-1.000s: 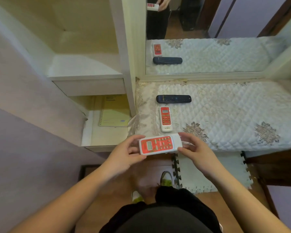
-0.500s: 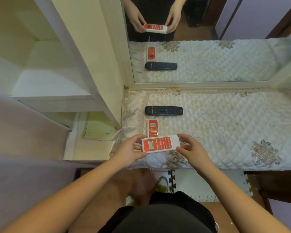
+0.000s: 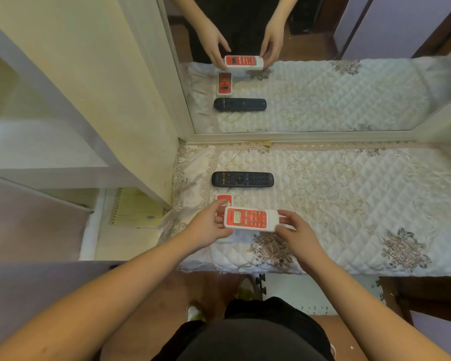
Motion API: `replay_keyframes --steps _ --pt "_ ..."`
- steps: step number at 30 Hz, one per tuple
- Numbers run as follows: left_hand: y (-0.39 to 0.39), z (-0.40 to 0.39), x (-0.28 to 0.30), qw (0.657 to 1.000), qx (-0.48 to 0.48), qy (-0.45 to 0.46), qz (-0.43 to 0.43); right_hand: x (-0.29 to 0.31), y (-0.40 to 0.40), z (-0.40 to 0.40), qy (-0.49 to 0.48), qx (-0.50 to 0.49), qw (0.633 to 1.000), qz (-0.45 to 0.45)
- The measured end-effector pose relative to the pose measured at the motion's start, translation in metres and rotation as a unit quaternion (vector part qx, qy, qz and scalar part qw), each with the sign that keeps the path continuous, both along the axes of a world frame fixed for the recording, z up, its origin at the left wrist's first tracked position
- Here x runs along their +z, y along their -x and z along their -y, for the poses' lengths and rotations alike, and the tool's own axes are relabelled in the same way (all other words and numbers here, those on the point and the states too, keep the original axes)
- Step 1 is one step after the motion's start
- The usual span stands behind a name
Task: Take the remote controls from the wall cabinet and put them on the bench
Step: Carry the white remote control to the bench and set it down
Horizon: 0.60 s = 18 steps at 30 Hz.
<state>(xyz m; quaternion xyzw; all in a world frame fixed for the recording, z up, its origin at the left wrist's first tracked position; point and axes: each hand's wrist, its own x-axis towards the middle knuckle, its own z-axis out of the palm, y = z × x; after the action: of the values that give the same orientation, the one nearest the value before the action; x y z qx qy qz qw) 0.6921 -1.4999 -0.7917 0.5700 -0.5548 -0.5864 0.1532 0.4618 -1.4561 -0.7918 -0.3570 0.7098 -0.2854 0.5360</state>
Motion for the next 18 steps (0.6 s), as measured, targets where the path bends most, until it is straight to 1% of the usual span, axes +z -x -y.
replay_keyframes --steps 3,6,10,12,15,18 --pt "0.009 0.011 -0.005 1.0 -0.002 -0.019 -0.005 -0.009 0.003 -0.002 -0.024 -0.024 0.999 0.02" --pt "0.017 0.022 -0.01 1.0 -0.012 -0.026 0.01 -0.013 0.004 -0.005 -0.045 -0.052 0.997 0.047" --pt "0.024 0.036 -0.018 0.998 -0.047 -0.004 0.036 -0.022 0.001 -0.011 -0.076 -0.081 0.991 0.079" --pt "0.027 0.041 -0.021 0.996 -0.067 0.014 0.063 -0.022 -0.001 -0.014 -0.096 -0.123 0.98 0.122" --pt "0.033 0.049 -0.026 0.987 -0.103 0.048 0.115 -0.017 -0.008 -0.016 -0.132 -0.193 0.948 0.217" --pt "0.039 0.054 -0.029 0.977 -0.136 0.065 0.152 -0.017 -0.012 -0.019 -0.153 -0.199 0.935 0.252"
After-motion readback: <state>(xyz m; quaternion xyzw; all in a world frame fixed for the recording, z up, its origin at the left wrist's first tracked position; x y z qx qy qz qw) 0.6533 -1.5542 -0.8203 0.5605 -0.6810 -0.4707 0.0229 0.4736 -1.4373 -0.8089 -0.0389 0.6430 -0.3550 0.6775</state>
